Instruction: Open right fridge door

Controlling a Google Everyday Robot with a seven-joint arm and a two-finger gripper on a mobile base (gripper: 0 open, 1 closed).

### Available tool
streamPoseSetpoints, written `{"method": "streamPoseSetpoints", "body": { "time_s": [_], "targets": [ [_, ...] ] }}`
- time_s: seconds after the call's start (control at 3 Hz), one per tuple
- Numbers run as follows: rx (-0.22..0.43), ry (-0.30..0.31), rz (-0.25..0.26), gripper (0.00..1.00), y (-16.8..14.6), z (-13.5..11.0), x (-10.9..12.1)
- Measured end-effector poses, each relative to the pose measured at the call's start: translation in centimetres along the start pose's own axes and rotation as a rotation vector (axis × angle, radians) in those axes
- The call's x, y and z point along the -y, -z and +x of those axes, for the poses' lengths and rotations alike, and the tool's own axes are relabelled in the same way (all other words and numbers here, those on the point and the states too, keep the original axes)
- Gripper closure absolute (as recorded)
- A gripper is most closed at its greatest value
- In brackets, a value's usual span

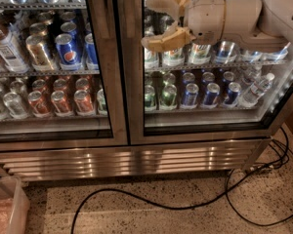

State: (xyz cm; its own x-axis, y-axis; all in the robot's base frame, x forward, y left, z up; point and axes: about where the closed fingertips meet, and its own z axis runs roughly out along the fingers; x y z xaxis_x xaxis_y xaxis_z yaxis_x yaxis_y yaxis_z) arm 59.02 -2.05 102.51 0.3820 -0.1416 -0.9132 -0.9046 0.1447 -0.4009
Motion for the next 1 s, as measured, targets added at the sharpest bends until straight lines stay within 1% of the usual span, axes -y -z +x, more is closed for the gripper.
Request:
{"method": "streamPoseSetpoints", "body": {
  "time_s": [0.33, 0.67, 1.0],
  "targets": [
    [0.002, 0.060, -0.005, 0.33, -0.8, -1.5, 1.8],
    [0.007, 0.081, -0.020, 0.36, -1.9, -2.1, 2.6],
    [0.014, 0.073, -0.051, 0.39, -3.2, -2.0, 2.6]
  ]
}}
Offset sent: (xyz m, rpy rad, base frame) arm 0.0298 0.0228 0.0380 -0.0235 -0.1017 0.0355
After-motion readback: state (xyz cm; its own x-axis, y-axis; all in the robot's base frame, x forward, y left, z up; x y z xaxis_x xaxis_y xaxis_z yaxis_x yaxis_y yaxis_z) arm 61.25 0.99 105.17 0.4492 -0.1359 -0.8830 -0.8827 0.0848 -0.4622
